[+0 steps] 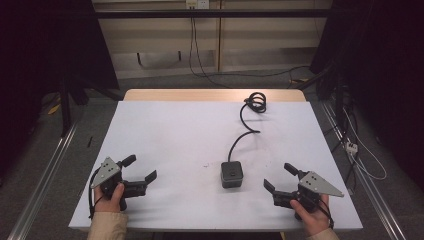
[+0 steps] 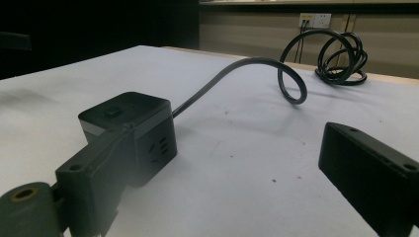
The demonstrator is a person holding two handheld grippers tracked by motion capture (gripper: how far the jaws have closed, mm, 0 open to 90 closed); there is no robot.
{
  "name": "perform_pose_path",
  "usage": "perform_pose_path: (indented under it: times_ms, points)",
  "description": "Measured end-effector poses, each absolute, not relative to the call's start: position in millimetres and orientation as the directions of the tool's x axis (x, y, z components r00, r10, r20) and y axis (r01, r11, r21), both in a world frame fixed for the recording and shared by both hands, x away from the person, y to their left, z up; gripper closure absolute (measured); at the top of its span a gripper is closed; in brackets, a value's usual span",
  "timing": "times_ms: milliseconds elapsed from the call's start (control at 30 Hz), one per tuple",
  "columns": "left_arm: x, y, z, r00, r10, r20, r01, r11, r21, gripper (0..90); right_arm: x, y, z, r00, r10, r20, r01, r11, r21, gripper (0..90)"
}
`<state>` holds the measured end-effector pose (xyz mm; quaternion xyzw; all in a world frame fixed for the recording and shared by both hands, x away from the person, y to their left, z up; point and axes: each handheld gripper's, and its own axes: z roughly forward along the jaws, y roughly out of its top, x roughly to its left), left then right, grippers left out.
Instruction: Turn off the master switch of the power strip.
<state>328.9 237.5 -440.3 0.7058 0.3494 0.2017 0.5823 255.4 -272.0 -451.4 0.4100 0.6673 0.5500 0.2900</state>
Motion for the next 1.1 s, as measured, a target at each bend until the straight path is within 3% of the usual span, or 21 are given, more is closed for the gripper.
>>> perform_pose_path:
  times_ms: [767,1100]
  points:
    - [330,234,-442,0.683,0.717,-0.138,0.264,-0.067,0.962,1.9,263,-266,-442,-0.504,0.857,0.112,0.256,0.024,0.966,4.5]
    - [330,236,-442,0.681,0.720,-0.133,0.262,-0.071,0.962,1.9,268,-263,-441,-0.520,0.844,0.131,0.280,0.023,0.960,10.6]
